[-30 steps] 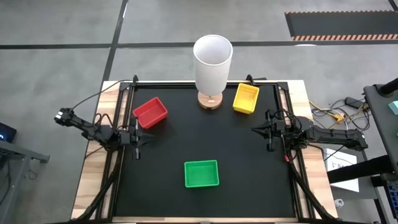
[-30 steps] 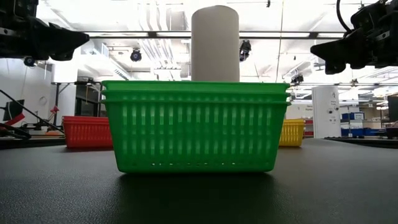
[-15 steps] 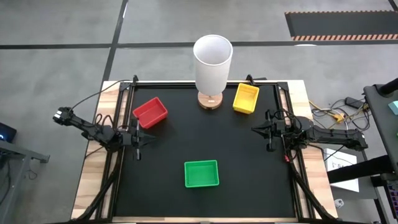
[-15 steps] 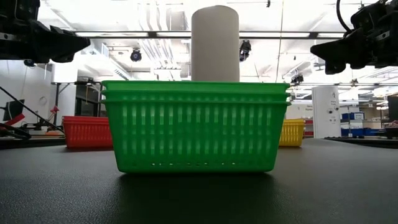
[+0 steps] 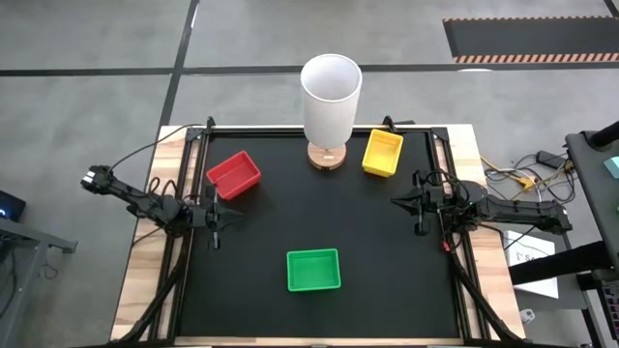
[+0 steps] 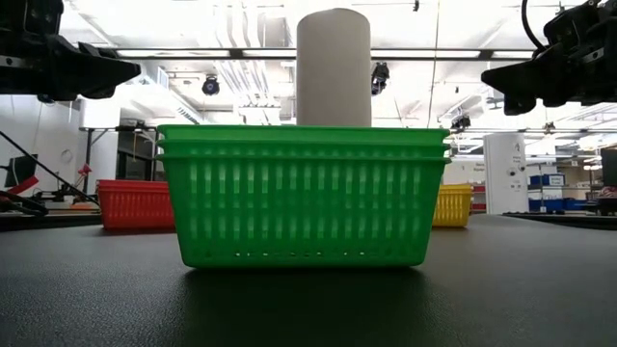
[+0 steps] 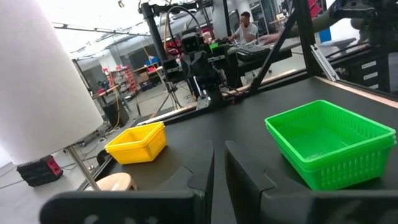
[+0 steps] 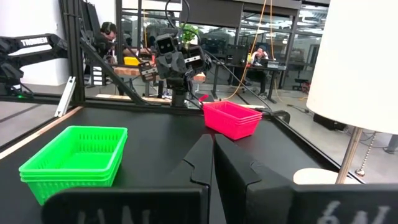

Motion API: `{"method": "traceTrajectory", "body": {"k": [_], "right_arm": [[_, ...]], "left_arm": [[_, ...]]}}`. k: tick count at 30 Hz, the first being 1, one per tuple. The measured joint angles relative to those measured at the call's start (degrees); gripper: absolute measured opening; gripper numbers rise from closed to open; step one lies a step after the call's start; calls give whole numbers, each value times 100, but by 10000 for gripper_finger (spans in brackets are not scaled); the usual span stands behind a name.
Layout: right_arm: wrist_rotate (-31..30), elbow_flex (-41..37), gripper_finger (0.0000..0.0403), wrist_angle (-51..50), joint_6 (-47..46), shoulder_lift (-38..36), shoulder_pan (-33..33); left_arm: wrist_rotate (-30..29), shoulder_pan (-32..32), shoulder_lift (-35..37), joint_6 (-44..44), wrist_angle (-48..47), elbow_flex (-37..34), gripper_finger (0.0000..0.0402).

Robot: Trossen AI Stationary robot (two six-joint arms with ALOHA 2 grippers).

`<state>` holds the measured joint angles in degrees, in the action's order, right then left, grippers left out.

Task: Stack baskets by color
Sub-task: Return to Home Position

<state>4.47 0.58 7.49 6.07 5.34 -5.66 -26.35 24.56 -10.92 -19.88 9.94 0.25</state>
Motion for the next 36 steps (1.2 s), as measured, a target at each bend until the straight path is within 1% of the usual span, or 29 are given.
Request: {"method": "traceTrajectory", "body": {"k": [12, 36], "right_arm": [[0, 0, 9, 0, 0, 0, 0], [0, 0, 9, 0, 0, 0, 1]], "left_arm": [[0, -2, -111, 0, -2, 0, 22], [0, -2, -102, 0, 4, 0, 22]]}}
